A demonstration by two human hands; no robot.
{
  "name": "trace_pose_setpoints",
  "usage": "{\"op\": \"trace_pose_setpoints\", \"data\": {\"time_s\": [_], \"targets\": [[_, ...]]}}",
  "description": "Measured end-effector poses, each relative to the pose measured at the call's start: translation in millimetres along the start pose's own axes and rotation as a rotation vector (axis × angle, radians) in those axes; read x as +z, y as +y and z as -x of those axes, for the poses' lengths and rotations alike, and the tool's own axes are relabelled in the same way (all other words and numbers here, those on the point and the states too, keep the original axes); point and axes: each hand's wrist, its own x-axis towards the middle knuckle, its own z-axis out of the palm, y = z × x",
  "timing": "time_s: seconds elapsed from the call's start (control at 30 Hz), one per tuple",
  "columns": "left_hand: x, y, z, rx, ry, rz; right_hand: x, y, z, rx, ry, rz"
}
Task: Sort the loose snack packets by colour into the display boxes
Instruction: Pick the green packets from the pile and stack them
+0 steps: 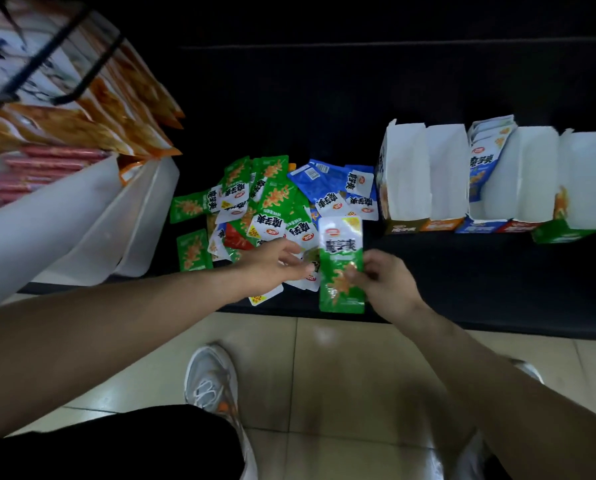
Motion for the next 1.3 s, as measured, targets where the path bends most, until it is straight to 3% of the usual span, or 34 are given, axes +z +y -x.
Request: {"op": "trace_pose_setpoints", "data": {"time_s": [0.1,0.2,0.3,0.4,0.47,0.53,0.63,0.77,1.0,1.3], "targets": [[-2,8,8,0.047,0.034,0.194,24,-26,0,-0.036,-0.088,-0.149],[-22,1,13,0.049,0.164,0.209,46,-53,-10,-0.090,-0.061,-0.088],[-53,-22,15,-0.003,0.341,0.085,63,-70,-39,-0.229,-0.024,0.337],[-76,-49,20,-0.053,0.416,-0.017,83,-74,-74,-0.345,-0.215,0.801],[-83,-65,21,-0.065,0.422,-0.048,96,-67,-83,-0.368,-0.280,0.950],[-86,-74,21,-0.077,0.414,-0.051,100,-55,-79,-0.430,-0.233,1.015],[-88,-79,17,-0.069,0.399,-0.062,96,-38,-63,-0.440,-0.159,1.021],[-81,-89,19,-0.066,0.362,-0.079,89,-22,-56,-0.290,-0.055,1.037],[-79,-89,31,-0.071,0.370,-0.089,94,-27,-69,-0.001,0.081,0.721],[-79,-85,23,-0.089,0.372,-0.087,101,-39,-78,0.011,0.101,0.632]]}}
